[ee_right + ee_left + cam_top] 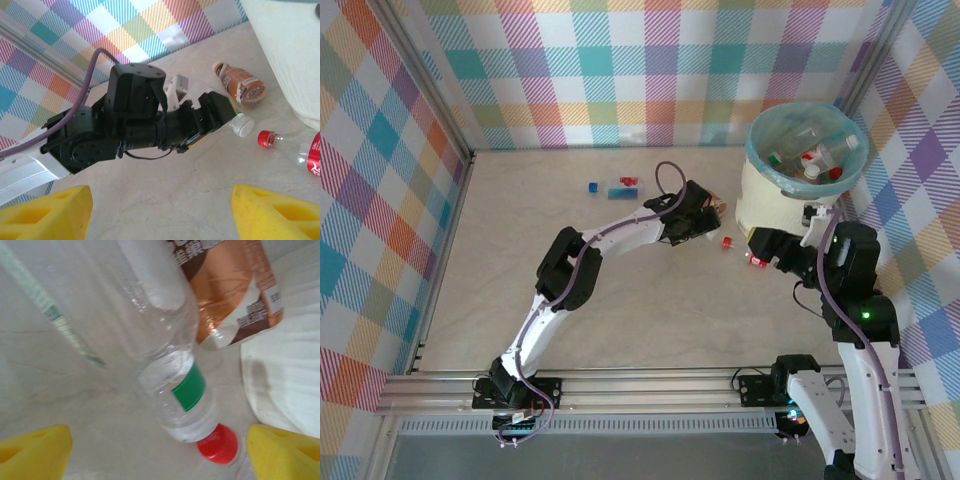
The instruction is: Put the plastic bottles in the bin
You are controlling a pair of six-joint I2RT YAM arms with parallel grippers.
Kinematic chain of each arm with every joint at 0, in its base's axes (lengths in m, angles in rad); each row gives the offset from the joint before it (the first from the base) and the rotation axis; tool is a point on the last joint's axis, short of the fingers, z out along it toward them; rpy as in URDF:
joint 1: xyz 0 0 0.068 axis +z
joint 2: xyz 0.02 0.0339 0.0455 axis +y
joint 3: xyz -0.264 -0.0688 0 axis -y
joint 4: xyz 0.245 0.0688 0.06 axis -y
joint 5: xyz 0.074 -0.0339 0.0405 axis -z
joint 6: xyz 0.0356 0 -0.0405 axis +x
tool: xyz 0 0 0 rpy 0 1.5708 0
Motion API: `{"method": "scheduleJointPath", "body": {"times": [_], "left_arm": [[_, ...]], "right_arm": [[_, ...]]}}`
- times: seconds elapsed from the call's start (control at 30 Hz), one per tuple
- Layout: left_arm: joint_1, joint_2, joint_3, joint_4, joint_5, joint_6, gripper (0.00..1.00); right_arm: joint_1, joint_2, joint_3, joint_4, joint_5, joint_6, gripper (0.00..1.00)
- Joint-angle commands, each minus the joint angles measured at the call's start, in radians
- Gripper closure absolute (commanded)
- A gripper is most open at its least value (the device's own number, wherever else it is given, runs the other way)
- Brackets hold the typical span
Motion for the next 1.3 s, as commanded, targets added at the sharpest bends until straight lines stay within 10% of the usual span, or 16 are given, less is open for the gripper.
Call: {"method": "scheduleJointPath", "body": {"times": [0.0,0.37,1.27], "left_arm": [[-0.006,0.062,0.073,-0.063,-0.026,-0.036,0.1],[-0.007,0.168,0.215,-0.195,-0.052,-0.015,0.15],[-0.005,-0.024,-0.041,-0.094,-0.104,0.182,0.77]], "right_arm": [[0.005,-0.007,-0.019,0.009,-0.04,-0.001,0.26],[0.005,-0.019,-0.022,0.016,-0.059,-0.005,0.26],[0.005,-0.019,0.01,0.009,-0.077,0.016,0.25]]}}
